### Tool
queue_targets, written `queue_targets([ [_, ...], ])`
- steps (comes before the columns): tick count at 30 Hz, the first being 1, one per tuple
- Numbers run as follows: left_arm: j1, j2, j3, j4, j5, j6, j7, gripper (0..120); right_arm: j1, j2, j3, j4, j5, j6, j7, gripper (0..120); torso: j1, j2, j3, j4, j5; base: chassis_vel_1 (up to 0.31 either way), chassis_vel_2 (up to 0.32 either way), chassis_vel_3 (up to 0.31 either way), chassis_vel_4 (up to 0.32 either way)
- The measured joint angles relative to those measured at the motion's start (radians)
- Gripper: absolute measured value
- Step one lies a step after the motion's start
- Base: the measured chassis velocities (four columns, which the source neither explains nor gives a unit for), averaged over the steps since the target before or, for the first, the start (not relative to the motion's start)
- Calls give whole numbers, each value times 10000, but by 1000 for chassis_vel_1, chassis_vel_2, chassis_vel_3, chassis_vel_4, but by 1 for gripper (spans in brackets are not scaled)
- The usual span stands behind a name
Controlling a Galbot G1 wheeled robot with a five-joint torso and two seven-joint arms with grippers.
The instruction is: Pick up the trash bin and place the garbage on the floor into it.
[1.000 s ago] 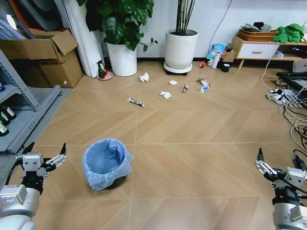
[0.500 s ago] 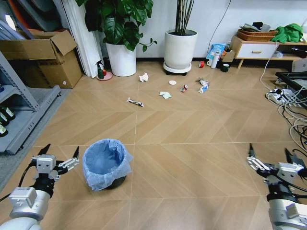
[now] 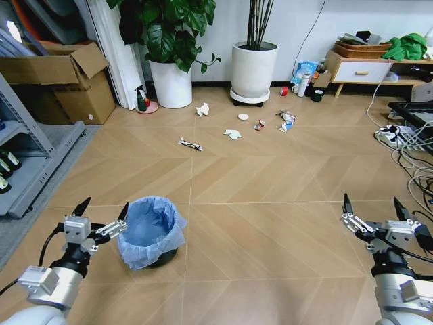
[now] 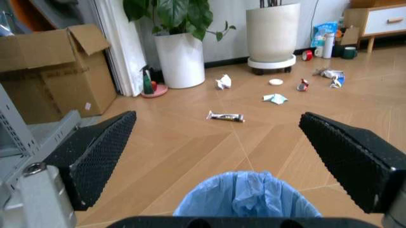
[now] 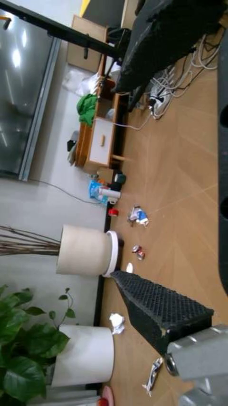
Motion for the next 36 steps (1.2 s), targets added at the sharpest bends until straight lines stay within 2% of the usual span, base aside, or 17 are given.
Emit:
queue_targets([
  [13,44,84,0,60,-202,178,127,100,-2,284,-43,79,-52,-39,-44,100,0,0,0,0,0,0,0,0,0],
  [27,-43,-111,253,47,149,168,58,100,-52,447,-51,52,-157,-32,16,100,0,0,0,1,0,0,0,0,0],
  [32,-151,98,349,178,107,327,44,100,-90,498,-46,25,-215,-14,18,100,0,0,0,1,0,0,0,0,0],
  [36,-430,544,546,400,-395,931,-253,100,-80,558,-58,29,-223,-2,18,100,0,0,0,0,-1,0,0,0,0],
])
